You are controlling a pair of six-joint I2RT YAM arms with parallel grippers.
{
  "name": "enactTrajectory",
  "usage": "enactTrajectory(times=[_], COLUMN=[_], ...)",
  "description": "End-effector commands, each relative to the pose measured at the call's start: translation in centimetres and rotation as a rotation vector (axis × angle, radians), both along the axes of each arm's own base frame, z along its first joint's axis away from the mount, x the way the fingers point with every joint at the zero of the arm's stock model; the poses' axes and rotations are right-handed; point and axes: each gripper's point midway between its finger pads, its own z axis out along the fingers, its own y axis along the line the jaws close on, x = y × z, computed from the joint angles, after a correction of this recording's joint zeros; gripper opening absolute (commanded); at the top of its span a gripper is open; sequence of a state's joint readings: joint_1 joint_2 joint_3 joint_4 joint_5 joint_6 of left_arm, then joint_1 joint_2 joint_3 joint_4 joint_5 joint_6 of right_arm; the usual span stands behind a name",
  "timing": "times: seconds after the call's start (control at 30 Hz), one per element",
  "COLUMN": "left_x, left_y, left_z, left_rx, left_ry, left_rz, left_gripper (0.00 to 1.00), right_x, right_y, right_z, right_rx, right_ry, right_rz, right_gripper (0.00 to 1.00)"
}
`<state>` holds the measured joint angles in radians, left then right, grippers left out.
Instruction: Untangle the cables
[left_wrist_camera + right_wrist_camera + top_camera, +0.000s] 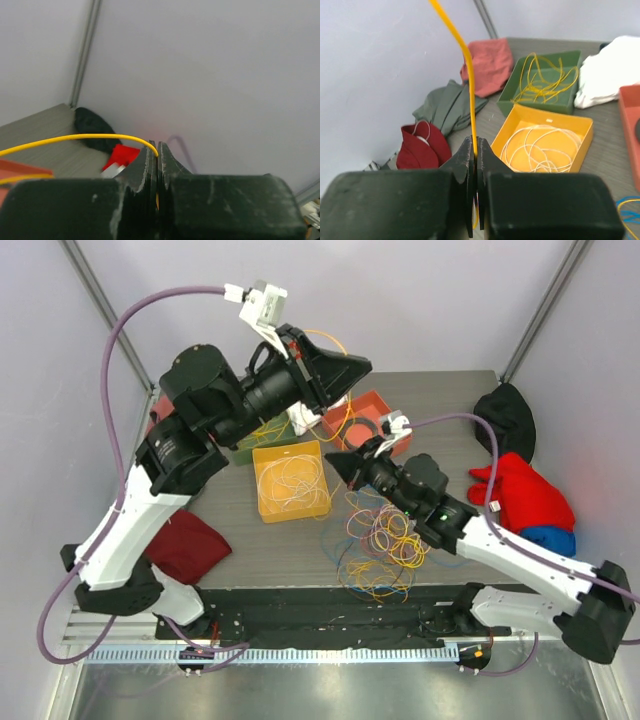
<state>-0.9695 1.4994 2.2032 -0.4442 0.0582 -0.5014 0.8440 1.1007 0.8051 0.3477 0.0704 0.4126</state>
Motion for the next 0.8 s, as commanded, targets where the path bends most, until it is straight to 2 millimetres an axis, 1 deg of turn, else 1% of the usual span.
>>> enactTrajectory(times=[0.0, 0.07, 0.1, 0.13, 0.17, 0.2, 0.23, 0.27, 0.3, 0.33, 0.4, 0.47, 0.5, 0.63, 0.67, 0.77], left_x=[1.3, 1.8, 2.4, 2.5, 2.8, 2.9, 2.9, 2.8, 2.7, 2.5, 2.3, 1.9, 1.8, 1.1, 1.0, 0.6], left_y=[3.6, 4.4, 4.9, 5.2, 5.1, 5.2, 5.1, 5.1, 4.7, 4.6, 4.3, 3.8, 3.7, 3.0, 2.9, 2.2], left_z=[-2.3, -3.9, -6.0, -7.0, -8.5, -10.1, -11.4, -12.0, -14.2, -14.2, -15.3, -16.2, -16.1, -15.6, -15.3, -15.5], left_rx=[0.051, 0.069, 0.083, 0.088, 0.105, 0.115, 0.132, 0.133, 0.165, 0.147, 0.151, 0.148, 0.138, 0.089, 0.075, 0.072], left_ry=[-0.032, -0.033, -0.02, -0.014, -0.004, -0.001, 0.002, 0.002, 0.013, 0.001, 0.003, -0.007, -0.012, -0.039, -0.048, -0.059], left_rz=[0.182, 0.226, 0.265, 0.284, 0.292, 0.298, 0.297, 0.293, 0.272, 0.263, 0.244, 0.211, 0.204, 0.151, 0.144, 0.102], left_gripper=[0.0, 0.0, 0.0, 0.01, 0.02, 0.08, 0.12, 0.15, 0.21, 0.25, 0.31, 0.34, 0.34, 0.37, 0.38, 0.45], right_x=[-0.7, -1.0, -1.2, -1.3, -1.7, -1.7, -1.8, -1.9, -2.0, -1.9, -2.1, -2.3, -2.3, -2.2, -2.3, -2.3], right_y=[-4.2, -5.4, -5.9, -6.2, -6.5, -6.6, -6.7, -6.9, -7.0, -7.1, -7.3, -7.3, -7.3, -7.0, -6.9, -6.9], right_z=[8.6, 10.2, 10.8, 11.3, 12.4, 12.1, 12.4, 12.7, 13.1, 13.1, 13.7, 13.9, 14.0, 13.1, 12.7, 12.4], right_rx=[0.079, 0.061, 0.058, 0.055, 0.057, 0.033, 0.03, 0.021, 0.018, 0.01, 0.01, 0.007, 0.008, 0.001, 0.0, 0.009], right_ry=[-0.108, -0.109, -0.112, -0.11, -0.115, -0.101, -0.099, -0.094, -0.095, -0.093, -0.092, -0.089, -0.088, -0.058, -0.051, -0.041], right_rz=[-0.124, -0.155, -0.165, -0.171, -0.17, -0.168, -0.168, -0.171, -0.173, -0.176, -0.179, -0.172, -0.171, -0.164, -0.16, -0.161], right_gripper=[0.01, 0.01, 0.01, 0.01, 0.01, 0.01, 0.01, 0.01, 0.01, 0.01, 0.01, 0.01, 0.01, 0.01, 0.01, 0.01])
